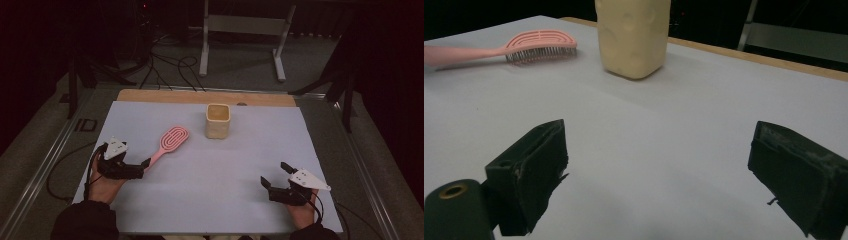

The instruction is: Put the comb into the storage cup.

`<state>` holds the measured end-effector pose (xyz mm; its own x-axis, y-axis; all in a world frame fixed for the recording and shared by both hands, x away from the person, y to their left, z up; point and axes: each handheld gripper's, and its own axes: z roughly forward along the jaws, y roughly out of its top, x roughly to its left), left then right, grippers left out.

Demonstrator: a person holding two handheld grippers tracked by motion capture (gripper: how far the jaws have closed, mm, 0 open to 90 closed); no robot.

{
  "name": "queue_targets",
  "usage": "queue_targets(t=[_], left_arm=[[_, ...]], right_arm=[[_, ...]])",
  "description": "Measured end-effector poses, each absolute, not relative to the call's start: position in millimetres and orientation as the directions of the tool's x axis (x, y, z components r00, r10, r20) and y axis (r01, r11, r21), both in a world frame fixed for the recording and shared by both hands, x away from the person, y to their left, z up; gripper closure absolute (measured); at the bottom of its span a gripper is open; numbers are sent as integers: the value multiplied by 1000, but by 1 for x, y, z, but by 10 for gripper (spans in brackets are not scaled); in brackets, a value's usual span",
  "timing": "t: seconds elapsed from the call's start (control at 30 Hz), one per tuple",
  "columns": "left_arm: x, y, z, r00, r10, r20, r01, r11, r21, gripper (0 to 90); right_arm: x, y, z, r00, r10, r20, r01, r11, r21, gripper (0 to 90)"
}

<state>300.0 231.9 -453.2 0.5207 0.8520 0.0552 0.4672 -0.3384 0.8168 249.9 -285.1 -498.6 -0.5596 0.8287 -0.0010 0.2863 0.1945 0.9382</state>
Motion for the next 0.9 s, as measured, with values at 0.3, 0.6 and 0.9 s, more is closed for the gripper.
queue_targets(t=[0.3, 0.6, 0.9], left_arm=[[319, 223, -449, 530, 844, 81, 507, -392, 767, 2], [335, 214, -451, 542, 834, 105, 547, -445, 709, 2], [347, 207, -453, 550, 826, 124, 570, -480, 667, 2]], right_arm=[[250, -285, -499, -560, 828, -1, 284, 193, 939, 88], [250, -285, -499, -559, 829, 1, 286, 192, 939, 88], [251, -285, -499, -560, 829, 2, 286, 191, 939, 88]])
